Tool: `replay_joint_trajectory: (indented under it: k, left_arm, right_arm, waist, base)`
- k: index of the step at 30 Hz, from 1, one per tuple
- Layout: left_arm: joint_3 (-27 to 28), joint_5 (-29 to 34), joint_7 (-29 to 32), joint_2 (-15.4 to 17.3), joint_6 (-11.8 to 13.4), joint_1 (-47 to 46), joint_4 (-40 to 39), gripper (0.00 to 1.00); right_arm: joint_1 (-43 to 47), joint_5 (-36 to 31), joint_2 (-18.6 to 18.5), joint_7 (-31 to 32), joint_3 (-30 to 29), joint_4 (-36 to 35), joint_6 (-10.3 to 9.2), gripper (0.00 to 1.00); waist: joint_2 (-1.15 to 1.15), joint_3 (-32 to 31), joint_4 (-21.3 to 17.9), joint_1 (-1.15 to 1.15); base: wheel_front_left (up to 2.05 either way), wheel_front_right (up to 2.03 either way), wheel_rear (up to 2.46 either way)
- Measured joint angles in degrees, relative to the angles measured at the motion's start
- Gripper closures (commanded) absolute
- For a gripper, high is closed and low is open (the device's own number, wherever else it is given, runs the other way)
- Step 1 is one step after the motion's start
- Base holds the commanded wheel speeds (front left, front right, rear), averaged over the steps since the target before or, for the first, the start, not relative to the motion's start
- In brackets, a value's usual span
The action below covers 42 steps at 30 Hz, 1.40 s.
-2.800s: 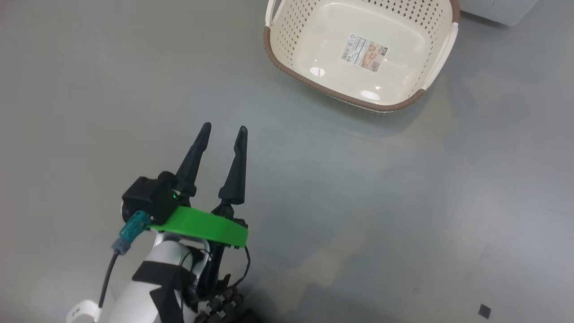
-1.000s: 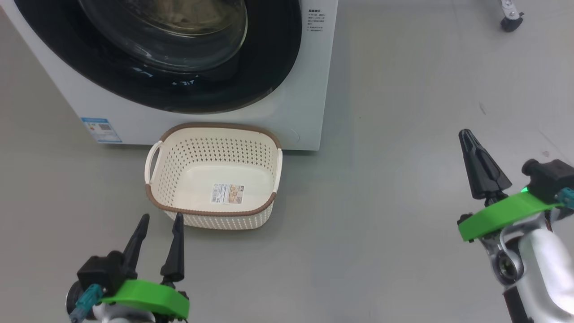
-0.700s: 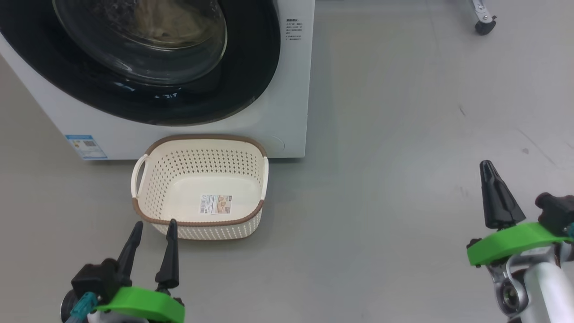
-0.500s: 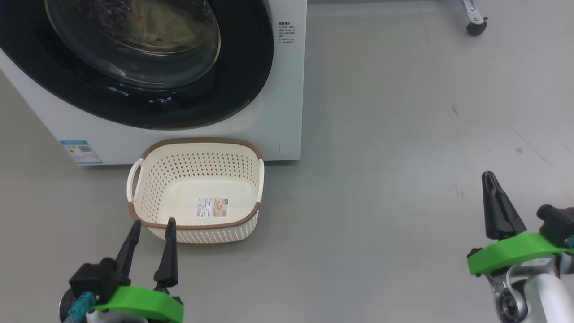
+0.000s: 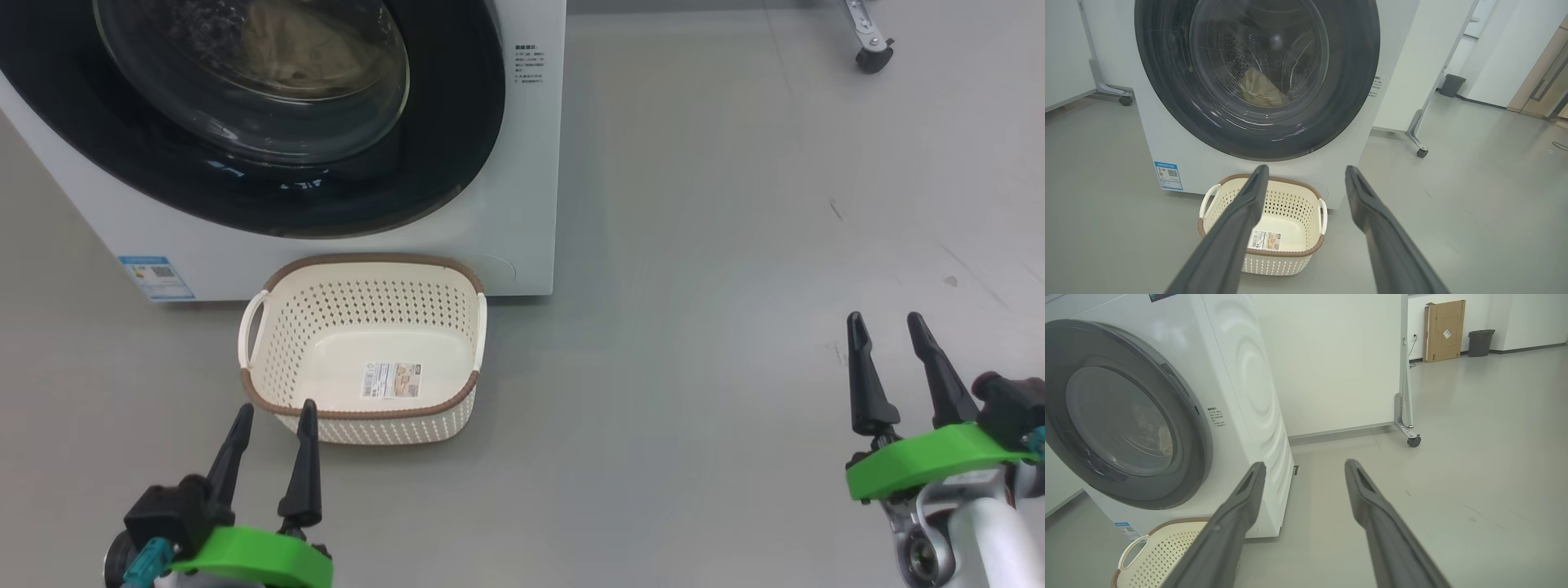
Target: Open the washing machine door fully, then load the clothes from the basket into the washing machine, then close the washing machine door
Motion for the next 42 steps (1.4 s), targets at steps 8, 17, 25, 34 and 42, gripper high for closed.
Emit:
replay_joint_trajectory:
  k: [8,17,25,34,42]
  left_arm:
    - [0.46,0.40,0.00,-0.23,0.00,0.08,-0.64,0.00]
    - [0.91,0.37,0.00,-0.49,0.00,0.52,-0.77,0.00]
    - [0.88,0.37,0.00,-0.52,0.00,1.07,-0.80,0.00]
    - [0.87,0.37,0.00,-0.48,0.00,1.07,-0.92,0.00]
    - [0.94,0.37,0.00,-0.51,0.00,1.08,-1.04,0.00]
  right_arm:
    - [0.08,0.00,0.15,0.00,1.04,-0.09,0.00,0.00]
    - [0.41,0.00,0.16,0.00,1.25,-0.10,0.00,0.00]
    - [0.44,-0.01,0.18,0.00,1.31,-0.08,0.00,0.00]
    - [0.46,-1.15,0.18,0.00,1.36,0.12,0.00,0.00]
    - [0.46,-1.15,0.19,0.00,1.35,0.43,0.00,0.00]
  waist:
    - [0.00,-0.57,0.54,0.00]
    - [0.00,-0.76,0.86,0.00]
    - [0.00,-0.83,1.16,0.00]
    - [0.00,-0.80,1.47,0.00]
    - [0.00,-0.81,1.70,0.00]
  base:
    - [0.00,0.00,0.00]
    - [0.00,0.00,0.00]
    - [0.00,0.00,0.00]
    - [0.00,0.00,0.00]
    - [0.00,0.00,0.00]
